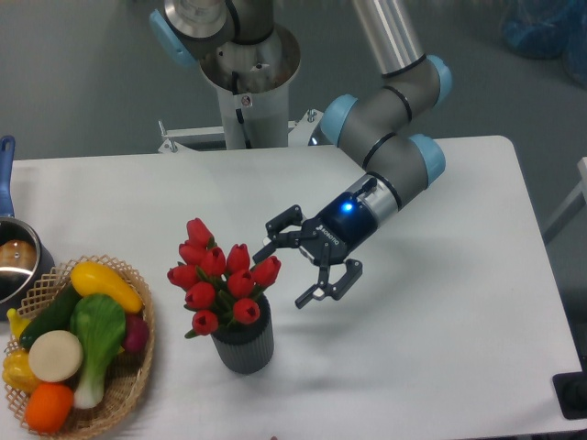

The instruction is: Insert the flowers into the vase

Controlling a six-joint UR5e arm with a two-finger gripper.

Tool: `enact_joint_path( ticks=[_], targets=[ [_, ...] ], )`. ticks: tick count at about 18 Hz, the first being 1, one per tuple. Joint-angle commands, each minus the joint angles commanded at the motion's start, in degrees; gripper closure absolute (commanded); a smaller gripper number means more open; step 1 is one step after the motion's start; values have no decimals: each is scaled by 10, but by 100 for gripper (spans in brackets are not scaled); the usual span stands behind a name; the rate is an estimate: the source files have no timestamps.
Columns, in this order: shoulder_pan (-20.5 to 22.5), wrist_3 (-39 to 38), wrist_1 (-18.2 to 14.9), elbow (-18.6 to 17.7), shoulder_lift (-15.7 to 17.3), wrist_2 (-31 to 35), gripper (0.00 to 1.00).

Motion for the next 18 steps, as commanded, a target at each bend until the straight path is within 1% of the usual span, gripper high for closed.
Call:
enact_joint_path(
  ticks=[1,2,3,4,6,8,10,11,15,17,18],
  targets=[
    [4,-1,-1,4,10,3,0],
    [17,-1,-1,6,23,15,0],
    [32,-4,-1,11,36,36,0],
    [43,-8,-2,18,41,60,0],
    [69,-16,-3,29,57,129,0],
    [99,-36,-4,43,82,232,0],
    [108,-40,-5,44,107,321,0],
    [109,-43,-6,47,119,352,0],
    [122,-60,-9,53,166,432,0],
    [138,-66,-27,62,192,488,0],
    [138,-62,-37,66,205,522,0]
  ],
)
